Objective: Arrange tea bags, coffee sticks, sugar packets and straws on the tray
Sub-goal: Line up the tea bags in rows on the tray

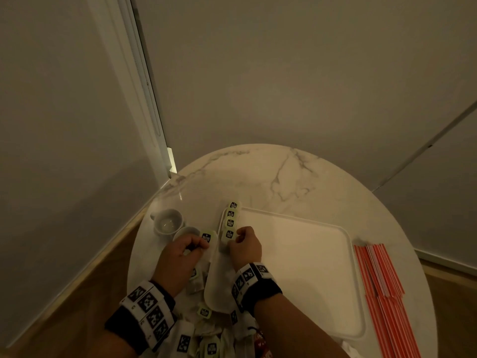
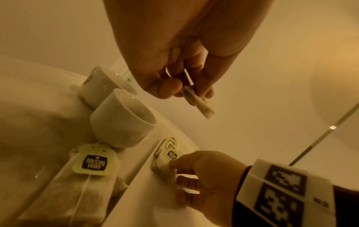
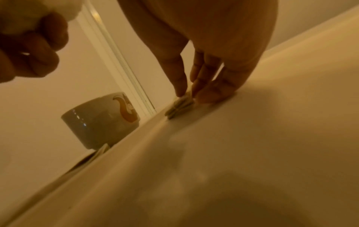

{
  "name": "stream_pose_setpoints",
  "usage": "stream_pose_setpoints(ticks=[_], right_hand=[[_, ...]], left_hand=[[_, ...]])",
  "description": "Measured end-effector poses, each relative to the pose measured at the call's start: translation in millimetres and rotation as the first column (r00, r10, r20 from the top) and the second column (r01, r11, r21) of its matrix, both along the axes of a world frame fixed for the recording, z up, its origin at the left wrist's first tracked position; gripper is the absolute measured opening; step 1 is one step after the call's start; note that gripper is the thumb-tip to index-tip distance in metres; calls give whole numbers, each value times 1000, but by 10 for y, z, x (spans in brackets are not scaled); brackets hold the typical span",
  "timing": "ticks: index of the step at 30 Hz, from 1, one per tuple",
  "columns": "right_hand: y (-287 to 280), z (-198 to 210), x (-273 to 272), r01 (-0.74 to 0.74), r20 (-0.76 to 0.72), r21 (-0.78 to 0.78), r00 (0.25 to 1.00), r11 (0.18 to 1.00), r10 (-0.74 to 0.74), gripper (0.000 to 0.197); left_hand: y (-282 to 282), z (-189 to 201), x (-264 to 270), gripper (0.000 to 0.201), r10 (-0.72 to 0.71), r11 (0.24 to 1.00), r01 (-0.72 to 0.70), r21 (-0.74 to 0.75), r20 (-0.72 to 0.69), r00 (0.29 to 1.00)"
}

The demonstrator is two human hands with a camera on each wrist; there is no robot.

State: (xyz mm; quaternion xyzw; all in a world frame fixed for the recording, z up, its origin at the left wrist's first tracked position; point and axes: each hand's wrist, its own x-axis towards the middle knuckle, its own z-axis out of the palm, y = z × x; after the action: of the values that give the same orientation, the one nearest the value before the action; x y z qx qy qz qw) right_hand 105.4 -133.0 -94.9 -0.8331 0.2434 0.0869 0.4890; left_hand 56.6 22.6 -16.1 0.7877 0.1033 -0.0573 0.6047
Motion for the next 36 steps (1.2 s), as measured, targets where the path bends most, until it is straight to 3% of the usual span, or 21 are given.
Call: stream_pose_setpoints(ticks=[7,13,20,25,29,31,34,36], right_hand=[[-78,-3,-29,-125,-109,-197,989,972,104,59],[-78,-33,-8,-249,-227,-229,954,941,197,52],[-90,-72,-4,-333,-236,-306,934,892,268,41],[-95,-31,-19,-329,-218,-287,937,900,273,36],[-130,79,-82,-241,-141,-143,965,960,222,26],[-148,164,-156,-179,-59,15,982,984,179,17],[-161,334,-318,-28,-38,398,998,917,47,18],[-186,405,-412,-37,-39,452,997,891,61,14]], left_hand=[[-21,-36,-33,18,-34,999,33,-31,-26,999],[-33,-61,-45,21,-78,997,78,19,-1,997],[-48,-97,-31,22,-93,995,92,24,3,996],[-61,-157,-11,19,-110,994,112,21,-52,993],[-109,-187,3,18,-136,989,140,42,-79,987],[-153,-183,29,19,-141,987,147,61,-99,985],[-224,-218,66,22,-153,983,164,83,-128,980],[-268,-269,77,22,-172,976,189,112,-148,974]])
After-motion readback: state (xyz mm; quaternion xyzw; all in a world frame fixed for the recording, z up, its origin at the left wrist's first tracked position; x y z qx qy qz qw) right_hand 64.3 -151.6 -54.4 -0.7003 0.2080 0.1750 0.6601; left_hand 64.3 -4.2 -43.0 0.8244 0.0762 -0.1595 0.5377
